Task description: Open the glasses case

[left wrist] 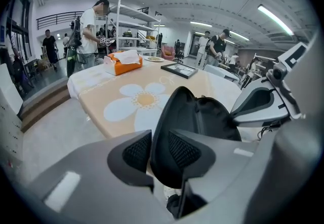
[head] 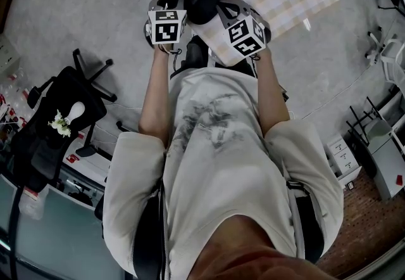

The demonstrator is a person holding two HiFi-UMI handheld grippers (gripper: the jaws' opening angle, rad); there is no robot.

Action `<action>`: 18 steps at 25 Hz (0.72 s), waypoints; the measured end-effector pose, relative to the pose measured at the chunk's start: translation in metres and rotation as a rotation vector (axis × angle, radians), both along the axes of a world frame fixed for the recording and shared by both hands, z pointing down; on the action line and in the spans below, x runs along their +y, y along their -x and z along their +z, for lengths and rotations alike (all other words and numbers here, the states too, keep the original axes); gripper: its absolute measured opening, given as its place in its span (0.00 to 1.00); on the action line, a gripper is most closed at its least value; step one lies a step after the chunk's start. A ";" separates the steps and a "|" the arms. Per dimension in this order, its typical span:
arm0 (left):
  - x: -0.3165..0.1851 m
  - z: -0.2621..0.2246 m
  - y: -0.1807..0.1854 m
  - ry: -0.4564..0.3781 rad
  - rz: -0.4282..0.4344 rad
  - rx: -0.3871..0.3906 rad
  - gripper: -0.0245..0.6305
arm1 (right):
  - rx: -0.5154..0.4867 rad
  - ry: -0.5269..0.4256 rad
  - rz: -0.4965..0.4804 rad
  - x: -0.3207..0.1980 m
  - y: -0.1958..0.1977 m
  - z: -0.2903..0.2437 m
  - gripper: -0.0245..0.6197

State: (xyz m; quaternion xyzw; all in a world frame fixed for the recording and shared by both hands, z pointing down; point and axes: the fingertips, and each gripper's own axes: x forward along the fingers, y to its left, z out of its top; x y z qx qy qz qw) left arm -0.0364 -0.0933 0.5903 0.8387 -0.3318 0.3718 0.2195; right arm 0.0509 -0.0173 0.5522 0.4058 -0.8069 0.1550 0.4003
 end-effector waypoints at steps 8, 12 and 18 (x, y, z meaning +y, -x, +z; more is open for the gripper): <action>0.000 0.002 -0.011 0.003 0.030 -0.010 0.20 | -0.043 -0.009 0.044 -0.002 -0.009 0.005 0.06; 0.002 0.004 -0.005 -0.014 0.039 0.002 0.20 | -0.071 -0.016 0.068 0.001 -0.004 0.007 0.06; 0.004 0.005 -0.004 -0.020 0.042 0.021 0.21 | -0.103 -0.032 0.103 0.003 -0.004 0.009 0.06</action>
